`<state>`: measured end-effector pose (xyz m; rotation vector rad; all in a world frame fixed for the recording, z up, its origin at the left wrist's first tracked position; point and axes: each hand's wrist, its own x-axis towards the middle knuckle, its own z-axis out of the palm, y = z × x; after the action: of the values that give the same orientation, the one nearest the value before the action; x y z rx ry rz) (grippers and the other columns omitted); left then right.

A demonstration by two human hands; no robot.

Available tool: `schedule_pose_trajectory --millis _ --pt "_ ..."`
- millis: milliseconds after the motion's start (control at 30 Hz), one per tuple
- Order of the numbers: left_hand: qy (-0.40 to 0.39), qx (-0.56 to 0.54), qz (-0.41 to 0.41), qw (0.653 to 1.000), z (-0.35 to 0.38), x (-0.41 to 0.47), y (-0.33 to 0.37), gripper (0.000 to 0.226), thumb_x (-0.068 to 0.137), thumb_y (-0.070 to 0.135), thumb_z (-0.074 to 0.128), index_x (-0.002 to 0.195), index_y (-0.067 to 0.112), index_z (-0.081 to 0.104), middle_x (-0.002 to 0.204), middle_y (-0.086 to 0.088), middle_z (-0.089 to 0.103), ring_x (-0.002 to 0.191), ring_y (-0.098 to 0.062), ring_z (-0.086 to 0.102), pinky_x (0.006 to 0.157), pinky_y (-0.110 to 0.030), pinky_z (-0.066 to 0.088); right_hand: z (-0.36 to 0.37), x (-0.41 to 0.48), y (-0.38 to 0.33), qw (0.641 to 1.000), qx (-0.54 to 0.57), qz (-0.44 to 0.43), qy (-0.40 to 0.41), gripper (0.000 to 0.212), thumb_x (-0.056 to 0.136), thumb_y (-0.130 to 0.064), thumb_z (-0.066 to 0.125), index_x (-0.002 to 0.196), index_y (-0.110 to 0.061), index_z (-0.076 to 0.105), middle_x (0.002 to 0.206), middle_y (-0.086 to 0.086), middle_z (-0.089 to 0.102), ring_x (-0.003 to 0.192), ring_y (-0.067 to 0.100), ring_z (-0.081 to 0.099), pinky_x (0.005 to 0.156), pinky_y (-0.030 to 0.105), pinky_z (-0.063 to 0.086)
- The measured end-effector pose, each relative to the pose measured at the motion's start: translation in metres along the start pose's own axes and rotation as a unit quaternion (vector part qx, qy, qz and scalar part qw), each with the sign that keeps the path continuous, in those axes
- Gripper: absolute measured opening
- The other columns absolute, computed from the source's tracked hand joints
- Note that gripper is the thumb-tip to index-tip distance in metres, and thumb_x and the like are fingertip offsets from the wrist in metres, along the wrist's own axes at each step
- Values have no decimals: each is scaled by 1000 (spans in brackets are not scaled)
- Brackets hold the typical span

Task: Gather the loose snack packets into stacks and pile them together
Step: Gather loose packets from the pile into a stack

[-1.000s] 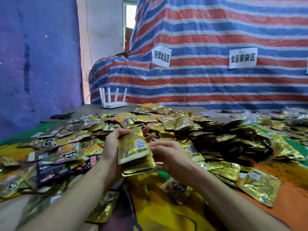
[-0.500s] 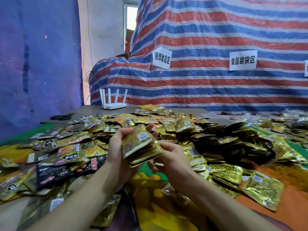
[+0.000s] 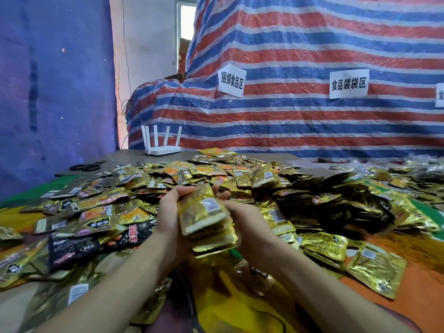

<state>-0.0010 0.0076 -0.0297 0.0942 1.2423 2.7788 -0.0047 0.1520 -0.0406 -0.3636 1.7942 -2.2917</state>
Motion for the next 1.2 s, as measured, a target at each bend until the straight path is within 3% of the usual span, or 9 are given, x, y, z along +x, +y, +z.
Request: schedule_pose_trajectory --millis 100,167,333,433,667,767,967,1100,1200 --pt "-42 31 24 998 0 1 -3 34 72 26 54 83 4 77 91 -19 74 74 -33 73 74 -50 60 -3 -6 -10 994 24 88 -56 54 84 -51 69 111 -5 71 100 12 68 95 29 60 78 37 48" --pt "-55 52 26 997 2 1 -4 30 72 24 54 72 11 80 84 -15 73 75 -29 72 80 -45 57 -5 -10 -11 992 -13 87 -90 52 82 -37 75 120 -3 69 105 12 71 90 27 67 77 38 55" --pt "-25 147 43 988 4 4 -10 48 77 39 72 109 4 71 101 -14 72 94 -30 68 100 -52 48 -16 -10 -40 989 -132 47 -54 9 90 -14 71 96 -8 75 82 5 72 61 20 65 49 26 51" --pt "-3 250 74 965 5 2 -14 62 73 52 75 121 16 62 116 -8 72 104 -25 70 101 -49 49 -31 -3 -75 962 -266 -24 59 16 87 -19 76 100 -11 72 95 6 74 67 17 68 54 26 51" --pt "22 358 168 918 -2 9 -15 13 98 27 61 110 24 65 106 -5 75 99 -21 70 80 -25 53 -74 41 -113 749 -574 -156 293 32 94 -42 62 109 -18 48 91 7 63 79 23 59 70 35 40" --pt "43 477 232 847 -11 9 -16 14 93 24 68 105 31 64 97 6 69 94 -10 66 77 -27 54 -86 60 -106 688 -623 -101 357 33 99 -38 53 112 -9 42 111 23 60 101 44 58 75 41 36" --pt "148 591 290 739 -24 12 5 14 92 16 62 98 29 61 89 11 62 85 -13 61 76 -40 56 -96 66 -95 533 -751 63 384 50 99 -49 49 120 -6 63 135 27 51 123 41 43 102 46 34" --pt "195 666 261 672 -32 11 21 25 86 9 61 103 27 61 102 5 64 97 -19 60 87 -43 53 -73 58 -97 549 -734 -26 400 48 98 -41 50 126 -2 53 138 30 43 129 44 37 108 53 30" --pt "173 721 212 637 -28 7 33 38 79 10 64 111 29 60 117 2 60 110 -21 57 96 -46 49 -35 51 -86 596 -724 -182 296 46 96 -39 56 127 -5 54 129 23 54 120 39 48 101 51 38"
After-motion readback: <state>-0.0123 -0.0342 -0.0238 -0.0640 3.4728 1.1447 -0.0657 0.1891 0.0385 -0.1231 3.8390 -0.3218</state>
